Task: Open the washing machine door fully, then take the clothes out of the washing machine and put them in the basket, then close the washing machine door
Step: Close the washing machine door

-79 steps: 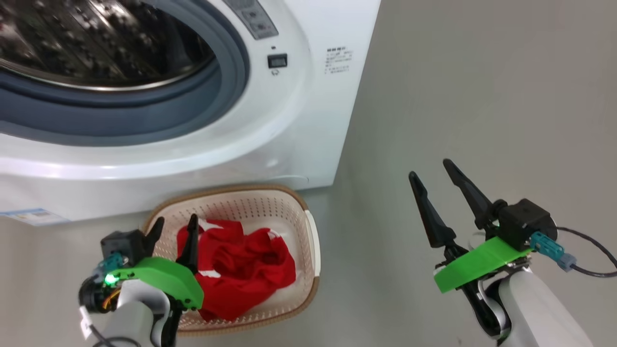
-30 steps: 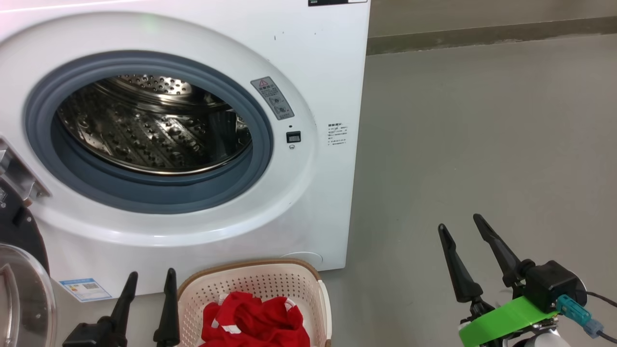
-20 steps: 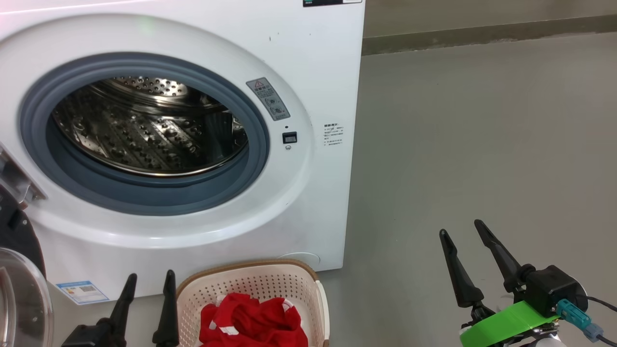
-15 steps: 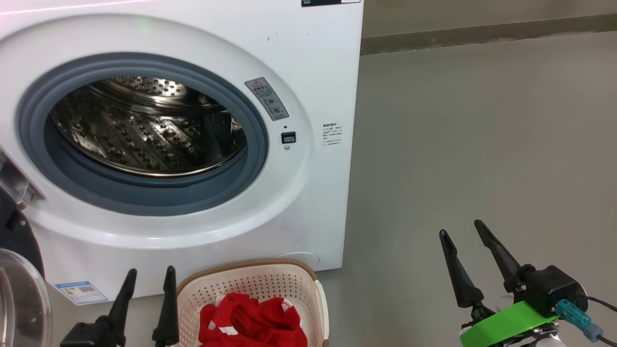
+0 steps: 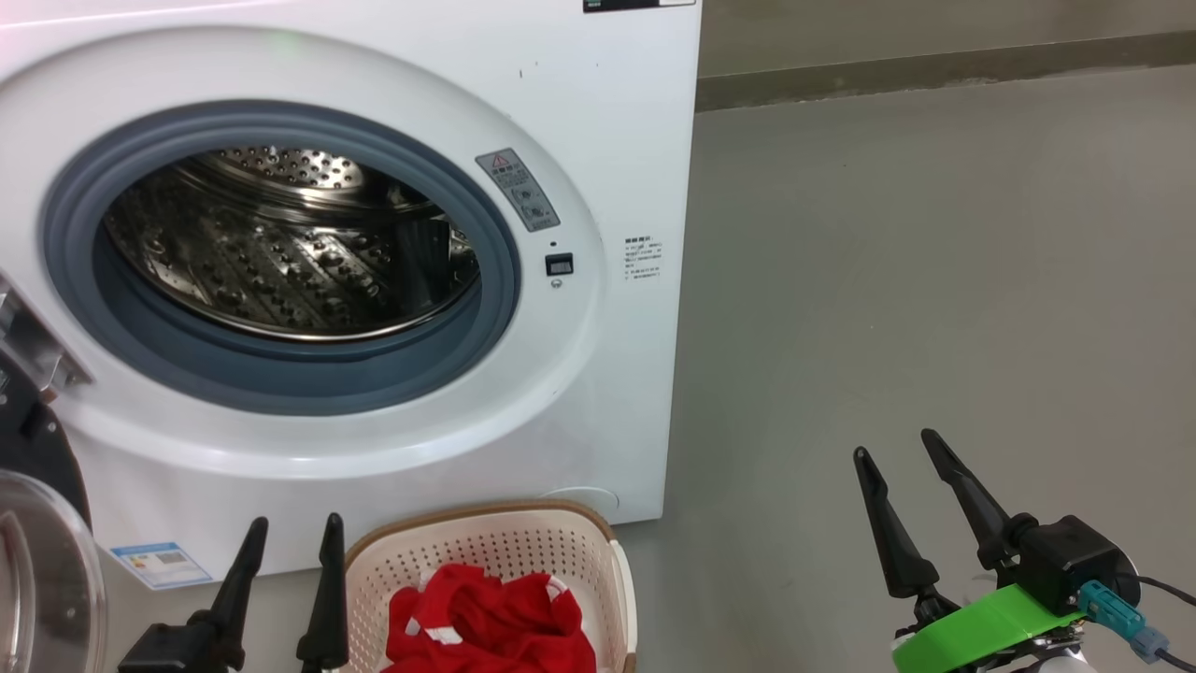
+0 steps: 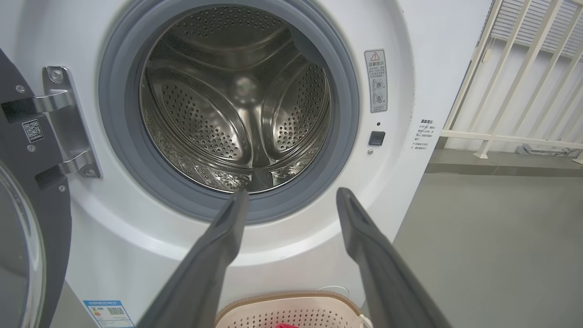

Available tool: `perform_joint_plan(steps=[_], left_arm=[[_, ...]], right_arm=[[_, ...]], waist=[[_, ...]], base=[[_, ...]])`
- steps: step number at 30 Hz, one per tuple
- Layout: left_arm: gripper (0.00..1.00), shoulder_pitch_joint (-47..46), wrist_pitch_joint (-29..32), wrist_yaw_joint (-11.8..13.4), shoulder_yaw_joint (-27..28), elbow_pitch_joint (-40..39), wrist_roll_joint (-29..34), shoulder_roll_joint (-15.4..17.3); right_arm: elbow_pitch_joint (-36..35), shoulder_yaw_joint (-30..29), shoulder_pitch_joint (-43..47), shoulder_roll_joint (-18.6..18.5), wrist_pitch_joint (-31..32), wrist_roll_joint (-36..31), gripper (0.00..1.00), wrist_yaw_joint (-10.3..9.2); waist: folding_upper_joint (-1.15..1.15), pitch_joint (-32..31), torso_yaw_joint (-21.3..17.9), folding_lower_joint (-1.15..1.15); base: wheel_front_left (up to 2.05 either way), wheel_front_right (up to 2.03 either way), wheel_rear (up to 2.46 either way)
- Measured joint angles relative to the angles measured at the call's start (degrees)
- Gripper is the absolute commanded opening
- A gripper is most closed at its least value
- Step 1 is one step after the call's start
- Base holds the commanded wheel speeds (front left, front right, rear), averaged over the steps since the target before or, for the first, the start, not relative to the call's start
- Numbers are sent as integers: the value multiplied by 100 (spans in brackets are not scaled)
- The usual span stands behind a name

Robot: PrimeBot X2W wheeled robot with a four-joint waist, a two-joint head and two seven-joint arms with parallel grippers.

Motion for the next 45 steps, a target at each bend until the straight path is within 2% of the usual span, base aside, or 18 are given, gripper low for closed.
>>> perform_joint_plan(steps=[18,33,37,45], left_arm=[[100,7,0,-53,-101,51,-16,-1],[100,15,0,-34,-69,31,-2,-2],[100,16,0,102,-51,-16,45,-7],[100,15,0,200,-45,-191,151,-14]], right_arm=[[35,2,1,3,0,1,100,0],[34,9,1,1,0,1,100,0],[35,12,1,0,0,1,100,0],[35,52,1,2,0,1,100,0]], waist=[[0,-89,55,0],[0,-87,104,0],[0,-82,129,0],[0,-31,369,0]], base=[[-147,147,0],[-10,10,0],[0,0,0],[0,0,0]])
